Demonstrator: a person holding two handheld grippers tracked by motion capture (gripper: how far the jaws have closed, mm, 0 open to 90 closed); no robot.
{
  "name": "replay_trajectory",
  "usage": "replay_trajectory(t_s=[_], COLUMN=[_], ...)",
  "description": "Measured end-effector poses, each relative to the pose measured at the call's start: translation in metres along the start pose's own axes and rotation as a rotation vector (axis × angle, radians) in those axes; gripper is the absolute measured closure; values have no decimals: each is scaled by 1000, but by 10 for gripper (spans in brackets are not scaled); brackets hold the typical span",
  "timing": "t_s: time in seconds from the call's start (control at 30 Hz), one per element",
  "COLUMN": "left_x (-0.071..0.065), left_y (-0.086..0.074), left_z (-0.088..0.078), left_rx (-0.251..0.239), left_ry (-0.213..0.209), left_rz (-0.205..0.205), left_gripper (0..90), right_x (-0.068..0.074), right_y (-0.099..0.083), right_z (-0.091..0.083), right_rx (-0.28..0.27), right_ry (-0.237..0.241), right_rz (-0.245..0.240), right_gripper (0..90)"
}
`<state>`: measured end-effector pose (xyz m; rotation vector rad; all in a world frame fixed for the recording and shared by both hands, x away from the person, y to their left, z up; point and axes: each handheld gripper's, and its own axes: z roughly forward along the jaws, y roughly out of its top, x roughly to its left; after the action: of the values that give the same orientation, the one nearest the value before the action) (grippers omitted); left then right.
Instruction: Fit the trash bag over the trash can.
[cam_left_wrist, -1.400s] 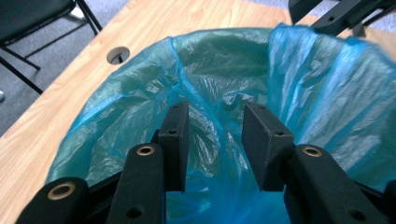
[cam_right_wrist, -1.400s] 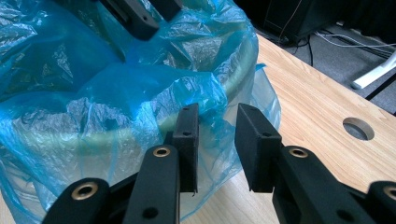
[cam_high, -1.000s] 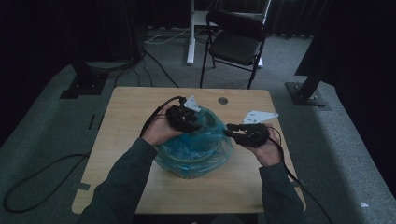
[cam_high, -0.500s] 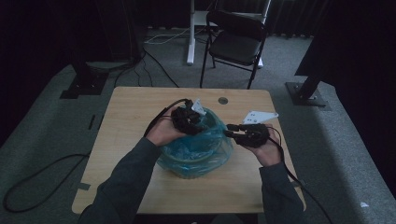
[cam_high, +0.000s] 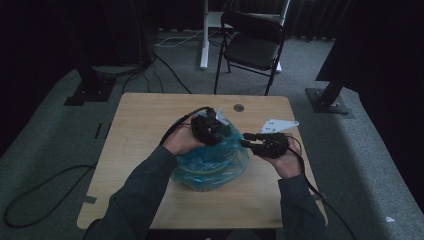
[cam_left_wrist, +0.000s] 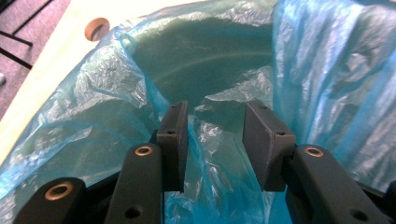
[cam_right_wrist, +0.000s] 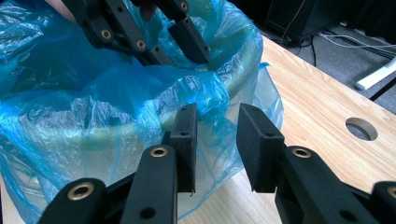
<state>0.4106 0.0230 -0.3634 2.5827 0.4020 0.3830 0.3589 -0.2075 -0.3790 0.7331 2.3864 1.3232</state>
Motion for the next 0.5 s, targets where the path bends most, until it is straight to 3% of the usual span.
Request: replay_trajectory(t_s=[0.5], left_x=[-2], left_y=[8], left_z=[22], left_rx=[78], left_ry=[-9], left_rz=[20], left_gripper=[599], right_x=[0], right_y=[0], right_z=[0], right_rx=[1], right_ry=[2], right_rz=[-3], right_gripper=[673])
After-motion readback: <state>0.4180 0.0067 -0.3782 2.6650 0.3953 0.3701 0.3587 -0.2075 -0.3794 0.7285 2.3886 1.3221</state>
